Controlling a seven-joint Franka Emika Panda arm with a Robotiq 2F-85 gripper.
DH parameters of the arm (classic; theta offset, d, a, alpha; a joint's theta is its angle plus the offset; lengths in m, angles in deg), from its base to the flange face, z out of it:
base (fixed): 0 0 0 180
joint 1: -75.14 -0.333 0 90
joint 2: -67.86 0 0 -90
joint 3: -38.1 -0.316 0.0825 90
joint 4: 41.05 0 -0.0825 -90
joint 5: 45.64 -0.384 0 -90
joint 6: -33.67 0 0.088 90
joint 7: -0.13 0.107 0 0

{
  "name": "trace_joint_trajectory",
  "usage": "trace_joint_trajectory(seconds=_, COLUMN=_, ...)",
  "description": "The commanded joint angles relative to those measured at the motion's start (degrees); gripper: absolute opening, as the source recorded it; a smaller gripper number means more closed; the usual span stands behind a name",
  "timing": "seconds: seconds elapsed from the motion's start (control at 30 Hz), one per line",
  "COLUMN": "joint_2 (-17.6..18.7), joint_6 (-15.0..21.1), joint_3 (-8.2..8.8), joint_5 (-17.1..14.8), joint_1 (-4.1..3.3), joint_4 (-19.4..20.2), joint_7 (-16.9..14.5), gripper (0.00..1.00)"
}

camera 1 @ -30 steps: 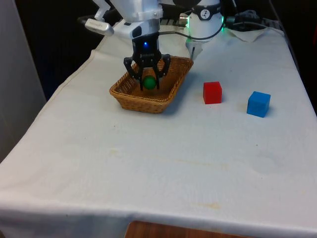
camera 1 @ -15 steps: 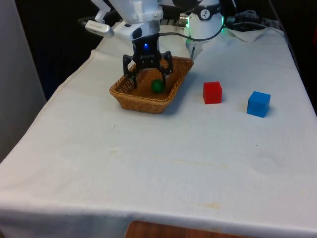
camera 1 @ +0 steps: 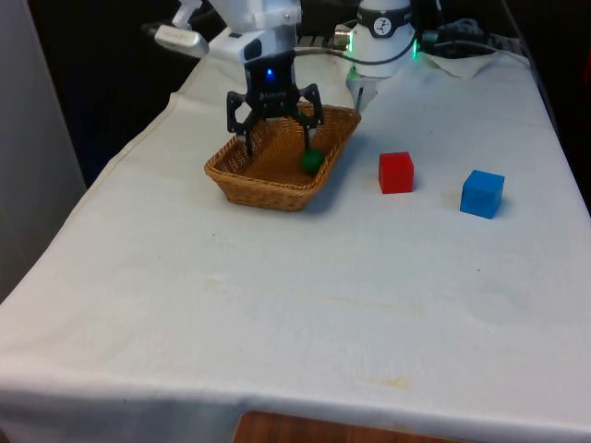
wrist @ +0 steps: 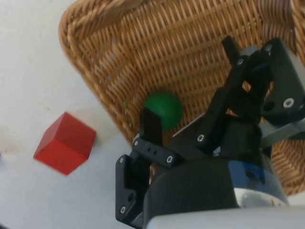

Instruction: Place all non-red objects into the basket.

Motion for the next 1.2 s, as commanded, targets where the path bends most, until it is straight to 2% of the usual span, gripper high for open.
trace_joint_trajectory(seconds=0.0, joint_2=-0.86, joint_6=-0.29, joint_3=0.69, joint_5=1.03, joint_1=-0.4, joint_4=0.46, joint_7=0.52, gripper=1.0)
trace_joint_trajectory(seconds=0.13, joint_2=-3.67, joint_6=-1.72, joint_3=1.03, joint_5=1.89, joint_1=-0.34, joint_4=1.43, joint_7=0.74, gripper=1.0)
trace_joint_trajectory(seconds=0.17, joint_2=-3.5, joint_6=-1.66, joint_3=0.52, joint_5=0.8, joint_1=0.0, joint_4=1.26, joint_7=0.0, gripper=1.0)
trace_joint_trajectory(seconds=0.2, joint_2=-4.3, joint_6=-2.01, joint_3=1.09, joint_5=2.01, joint_1=-0.29, joint_4=1.66, joint_7=0.74, gripper=1.0)
trace_joint_trajectory(seconds=0.3, joint_2=-6.53, joint_6=-3.27, joint_3=1.32, joint_5=2.41, joint_1=-0.23, joint_4=2.18, joint_7=0.69, gripper=1.0)
trace_joint_trajectory(seconds=0.4, joint_2=-8.08, joint_6=-4.35, joint_3=1.49, joint_5=2.52, joint_1=-0.17, joint_4=2.46, joint_7=0.63, gripper=1.0)
trace_joint_trajectory(seconds=0.43, joint_2=-7.73, joint_6=-4.3, joint_3=1.15, joint_5=1.55, joint_1=0.0, joint_4=2.18, joint_7=0.0, gripper=1.0)
trace_joint_trajectory(seconds=0.47, joint_2=-9.0, joint_6=-5.04, joint_3=1.6, joint_5=2.52, joint_1=-0.11, joint_4=2.58, joint_7=0.57, gripper=1.0)
trace_joint_trajectory(seconds=0.67, joint_2=-11.52, joint_6=-6.76, joint_3=1.6, joint_5=2.98, joint_1=-0.29, joint_4=2.98, joint_7=1.03, gripper=1.0)
trace_joint_trajectory(seconds=0.7, joint_2=-10.89, joint_6=-6.53, joint_3=1.38, joint_5=1.78, joint_1=0.0, joint_4=2.69, joint_7=0.0, gripper=1.0)
trace_joint_trajectory(seconds=0.73, joint_2=-11.97, joint_6=-7.1, joint_3=1.55, joint_5=3.15, joint_1=-0.4, joint_4=3.04, joint_7=1.26, gripper=1.0)
trace_joint_trajectory(seconds=0.8, joint_2=-13.46, joint_6=-8.02, joint_3=1.26, joint_5=3.72, joint_1=-0.74, joint_4=3.32, joint_7=2.23, gripper=1.0)
trace_joint_trajectory(seconds=0.97, joint_2=-16.56, joint_6=-9.63, joint_3=-0.06, joint_5=5.79, joint_1=-0.97, joint_4=4.18, joint_7=5.27, gripper=1.0)
trace_joint_trajectory(seconds=1.0, joint_2=-16.16, joint_6=-9.68, joint_3=-0.06, joint_5=4.24, joint_1=-0.63, joint_4=3.9, joint_7=3.67, gripper=1.0)
trace_joint_trajectory(seconds=1.03, joint_2=-17.65, joint_6=-10.14, joint_3=-0.69, joint_5=6.76, joint_1=-0.97, joint_4=4.64, joint_7=6.59, gripper=1.0)
trace_joint_trajectory(seconds=1.17, joint_2=-19.14, joint_6=-11.06, joint_3=-2.06, joint_5=8.19, joint_1=-1.03, joint_4=5.21, joint_7=8.82, gripper=1.0)
